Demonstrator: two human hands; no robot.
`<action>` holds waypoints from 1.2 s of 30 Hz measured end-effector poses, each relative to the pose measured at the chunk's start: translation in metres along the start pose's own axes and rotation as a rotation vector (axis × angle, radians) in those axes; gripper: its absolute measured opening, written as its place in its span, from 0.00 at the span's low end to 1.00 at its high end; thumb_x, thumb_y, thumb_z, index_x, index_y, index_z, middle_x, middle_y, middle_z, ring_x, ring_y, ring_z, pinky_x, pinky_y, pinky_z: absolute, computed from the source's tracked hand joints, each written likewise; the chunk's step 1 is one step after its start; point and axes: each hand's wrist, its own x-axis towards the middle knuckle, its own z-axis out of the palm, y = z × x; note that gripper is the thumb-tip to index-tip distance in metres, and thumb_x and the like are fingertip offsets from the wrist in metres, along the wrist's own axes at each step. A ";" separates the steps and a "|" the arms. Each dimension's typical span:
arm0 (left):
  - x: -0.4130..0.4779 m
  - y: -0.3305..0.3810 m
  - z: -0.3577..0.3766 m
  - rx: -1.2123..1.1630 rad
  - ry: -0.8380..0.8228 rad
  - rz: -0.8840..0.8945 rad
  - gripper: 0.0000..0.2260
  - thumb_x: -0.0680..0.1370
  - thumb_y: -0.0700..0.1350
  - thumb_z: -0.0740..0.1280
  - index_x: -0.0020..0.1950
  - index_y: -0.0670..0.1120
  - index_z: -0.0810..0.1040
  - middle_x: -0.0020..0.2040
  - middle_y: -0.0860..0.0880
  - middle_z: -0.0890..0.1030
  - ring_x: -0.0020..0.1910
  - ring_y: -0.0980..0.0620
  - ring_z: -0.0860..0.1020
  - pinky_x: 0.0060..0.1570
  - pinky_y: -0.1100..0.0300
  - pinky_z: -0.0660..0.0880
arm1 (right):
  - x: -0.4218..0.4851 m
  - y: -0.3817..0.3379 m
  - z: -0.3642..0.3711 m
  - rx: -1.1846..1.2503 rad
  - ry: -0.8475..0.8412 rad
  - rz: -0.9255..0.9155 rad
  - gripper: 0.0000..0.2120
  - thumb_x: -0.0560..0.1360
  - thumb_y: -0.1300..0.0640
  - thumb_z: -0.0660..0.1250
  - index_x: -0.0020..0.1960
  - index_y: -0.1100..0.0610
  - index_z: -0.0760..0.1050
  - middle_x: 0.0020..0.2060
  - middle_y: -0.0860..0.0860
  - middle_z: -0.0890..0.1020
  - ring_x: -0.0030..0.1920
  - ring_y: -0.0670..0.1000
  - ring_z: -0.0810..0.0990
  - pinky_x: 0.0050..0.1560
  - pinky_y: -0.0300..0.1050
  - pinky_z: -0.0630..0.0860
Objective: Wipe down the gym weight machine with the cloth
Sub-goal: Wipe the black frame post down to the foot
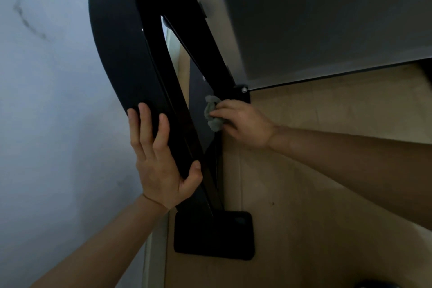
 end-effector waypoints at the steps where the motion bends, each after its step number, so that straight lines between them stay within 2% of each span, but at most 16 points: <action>1: 0.000 0.000 0.000 0.001 0.001 -0.002 0.38 0.70 0.56 0.64 0.74 0.36 0.59 0.75 0.29 0.56 0.79 0.30 0.49 0.76 0.36 0.53 | 0.007 0.001 0.000 -0.056 -0.088 -0.006 0.21 0.76 0.59 0.71 0.69 0.59 0.76 0.66 0.57 0.77 0.66 0.58 0.75 0.67 0.54 0.73; 3: -0.001 0.000 0.000 0.000 0.000 -0.003 0.38 0.70 0.56 0.64 0.74 0.36 0.59 0.75 0.29 0.56 0.79 0.30 0.49 0.76 0.37 0.52 | 0.012 0.007 0.006 -0.242 -0.304 -0.048 0.27 0.80 0.52 0.66 0.77 0.53 0.65 0.77 0.53 0.65 0.77 0.57 0.61 0.74 0.54 0.62; 5: 0.000 0.000 -0.001 -0.005 0.006 0.000 0.38 0.70 0.55 0.64 0.73 0.36 0.60 0.75 0.28 0.56 0.78 0.30 0.50 0.77 0.38 0.52 | 0.012 0.013 0.013 -0.368 -0.388 -0.106 0.28 0.83 0.48 0.59 0.81 0.49 0.56 0.80 0.51 0.57 0.80 0.56 0.52 0.77 0.53 0.53; 9: 0.000 0.001 -0.001 -0.007 0.014 0.003 0.38 0.69 0.55 0.64 0.73 0.36 0.61 0.75 0.29 0.56 0.78 0.32 0.50 0.77 0.39 0.51 | 0.024 0.015 0.012 -0.405 -0.455 -0.166 0.25 0.85 0.46 0.51 0.81 0.46 0.52 0.81 0.48 0.53 0.81 0.54 0.48 0.79 0.52 0.45; 12: 0.001 0.002 0.000 -0.013 0.015 0.000 0.37 0.69 0.55 0.64 0.72 0.36 0.61 0.75 0.29 0.56 0.79 0.33 0.49 0.77 0.40 0.51 | 0.039 0.017 0.011 -0.433 -0.450 -0.136 0.26 0.84 0.44 0.51 0.81 0.44 0.51 0.81 0.46 0.51 0.81 0.52 0.47 0.78 0.52 0.46; 16: 0.000 0.002 -0.002 -0.013 0.012 0.010 0.37 0.70 0.55 0.65 0.72 0.35 0.61 0.74 0.29 0.56 0.79 0.33 0.50 0.77 0.40 0.51 | 0.021 0.011 0.021 -0.406 -0.423 -0.122 0.27 0.84 0.44 0.52 0.81 0.46 0.52 0.81 0.48 0.52 0.81 0.55 0.46 0.79 0.56 0.48; 21: 0.000 0.001 -0.002 -0.003 0.019 0.015 0.37 0.70 0.55 0.65 0.72 0.35 0.61 0.75 0.29 0.56 0.79 0.34 0.49 0.77 0.39 0.51 | -0.019 0.017 0.013 -0.441 -0.457 -0.343 0.26 0.83 0.44 0.49 0.79 0.48 0.60 0.79 0.51 0.63 0.79 0.59 0.58 0.76 0.59 0.56; 24: 0.000 0.001 -0.001 0.005 0.018 0.017 0.37 0.70 0.55 0.65 0.73 0.35 0.61 0.75 0.29 0.56 0.78 0.32 0.50 0.77 0.39 0.51 | -0.019 0.024 0.007 -0.467 -0.377 -0.334 0.24 0.82 0.45 0.52 0.76 0.47 0.66 0.75 0.51 0.70 0.76 0.59 0.64 0.73 0.59 0.58; 27: 0.001 0.001 -0.001 0.010 0.013 0.021 0.38 0.70 0.55 0.65 0.73 0.35 0.61 0.75 0.29 0.56 0.78 0.32 0.50 0.77 0.39 0.50 | -0.001 0.024 0.003 -0.546 -0.295 -0.226 0.24 0.82 0.44 0.50 0.74 0.47 0.70 0.72 0.51 0.73 0.77 0.60 0.62 0.74 0.60 0.54; 30: 0.002 0.003 -0.001 0.002 0.019 0.016 0.37 0.69 0.55 0.65 0.73 0.35 0.61 0.75 0.29 0.56 0.78 0.32 0.50 0.77 0.40 0.50 | 0.015 0.017 0.010 -0.605 -0.283 -0.159 0.25 0.83 0.44 0.48 0.75 0.47 0.69 0.74 0.51 0.71 0.80 0.59 0.55 0.76 0.61 0.49; 32: 0.001 0.003 -0.001 0.001 0.019 0.015 0.37 0.70 0.55 0.65 0.73 0.35 0.61 0.75 0.29 0.56 0.78 0.32 0.50 0.77 0.40 0.50 | 0.018 0.011 0.017 -0.582 -0.292 -0.178 0.26 0.82 0.45 0.47 0.76 0.48 0.67 0.76 0.52 0.69 0.80 0.58 0.55 0.76 0.61 0.49; 36: 0.001 0.001 -0.001 0.002 0.019 0.025 0.37 0.70 0.55 0.65 0.73 0.35 0.61 0.75 0.29 0.56 0.78 0.32 0.50 0.77 0.40 0.51 | 0.002 0.006 0.023 -0.493 -0.384 -0.297 0.24 0.83 0.50 0.55 0.79 0.48 0.62 0.79 0.51 0.63 0.80 0.55 0.54 0.76 0.60 0.52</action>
